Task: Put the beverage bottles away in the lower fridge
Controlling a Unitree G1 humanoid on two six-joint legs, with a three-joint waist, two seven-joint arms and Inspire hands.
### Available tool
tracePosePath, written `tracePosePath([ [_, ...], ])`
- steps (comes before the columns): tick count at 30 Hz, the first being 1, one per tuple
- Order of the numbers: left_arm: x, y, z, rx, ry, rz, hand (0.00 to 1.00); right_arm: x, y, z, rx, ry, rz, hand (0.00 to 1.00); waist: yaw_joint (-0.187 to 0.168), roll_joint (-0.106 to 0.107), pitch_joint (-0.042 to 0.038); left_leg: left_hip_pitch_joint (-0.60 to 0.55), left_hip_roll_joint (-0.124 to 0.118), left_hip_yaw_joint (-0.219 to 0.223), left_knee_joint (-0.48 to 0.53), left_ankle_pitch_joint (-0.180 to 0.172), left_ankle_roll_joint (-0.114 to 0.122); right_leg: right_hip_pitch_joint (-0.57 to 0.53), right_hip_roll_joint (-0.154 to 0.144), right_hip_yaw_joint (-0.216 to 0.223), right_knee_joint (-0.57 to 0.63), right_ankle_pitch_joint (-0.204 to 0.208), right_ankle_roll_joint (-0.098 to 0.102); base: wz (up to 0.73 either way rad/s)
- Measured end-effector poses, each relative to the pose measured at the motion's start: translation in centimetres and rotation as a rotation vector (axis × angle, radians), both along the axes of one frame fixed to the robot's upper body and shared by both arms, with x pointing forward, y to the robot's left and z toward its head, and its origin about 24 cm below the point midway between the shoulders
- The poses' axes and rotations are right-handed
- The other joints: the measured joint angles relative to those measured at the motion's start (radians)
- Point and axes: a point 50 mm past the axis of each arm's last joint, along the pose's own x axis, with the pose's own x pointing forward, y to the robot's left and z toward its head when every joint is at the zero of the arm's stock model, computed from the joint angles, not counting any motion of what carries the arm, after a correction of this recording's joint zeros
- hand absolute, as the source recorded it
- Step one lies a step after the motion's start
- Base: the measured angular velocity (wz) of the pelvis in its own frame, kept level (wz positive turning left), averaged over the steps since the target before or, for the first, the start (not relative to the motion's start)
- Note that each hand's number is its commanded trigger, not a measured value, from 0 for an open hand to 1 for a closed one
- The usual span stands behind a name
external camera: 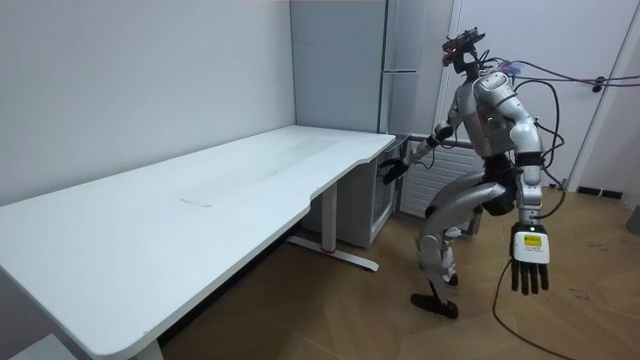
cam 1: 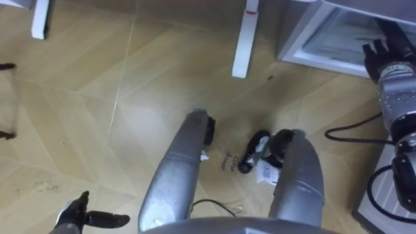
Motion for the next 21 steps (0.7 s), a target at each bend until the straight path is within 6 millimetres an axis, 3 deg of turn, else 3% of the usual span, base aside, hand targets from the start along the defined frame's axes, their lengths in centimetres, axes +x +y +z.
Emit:
tracePosePath([
  [3, 0.2, 0.3, 0.2, 0.012, -0.010, -0.005, 0.00, 0.0, -0.1, 0.0, 0.002, 0.000, -0.008, 0.00, 0.001, -0.001, 0.0000, 0.000, 0.001, -0.010, -0.035, 0.028, -0.009, 0.015, -0.027, -0.045, -0.020, 0.001, -0.002, 0.22],
  [9, 0.3, 0.2, 0.3, 0.008, -0.024, -0.013, 0.00, 0.0, 0.0, 0.0, 0.003, 0.011, -0.014, 0.00, 0.002, -0.002, -0.0003, 0.007, 0.006, -0.013, -0.051, 0.042, -0.019, 0.030, -0.043, -0.072, -0.021, 0.001, -0.006, 0.12],
  [14, 0.3, 0.2, 0.3, 0.006, -0.020, -0.021, 0.00, -0.3, 0.2, -0.6, 0.013, 0.032, -0.016, 0.00, 0.013, -0.001, -0.0009, 0.034, 0.005, -0.029, -0.058, 0.044, -0.022, 0.069, -0.042, -0.094, -0.036, 0.003, -0.018, 0.00],
  [19, 0.2, 0.1, 0.3, 0.001, -0.018, -0.024, 0.00, -0.7, -0.2, -1.1, 0.011, 0.049, -0.027, 0.00, 0.025, -0.002, -0.0009, 0.048, 0.006, -0.031, -0.066, 0.044, -0.021, 0.090, -0.039, -0.101, -0.054, 0.013, -0.014, 0.02],
  [21, 0.3, 0.0, 0.3, -0.004, -0.019, -0.034, 0.00, -0.9, -0.2, -1.5, 0.018, 0.061, -0.014, 0.00, 0.029, -0.003, -0.0014, 0.080, 0.005, -0.032, -0.102, 0.044, -0.020, 0.123, -0.032, -0.105, -0.094, 0.029, -0.001, 0.03],
])
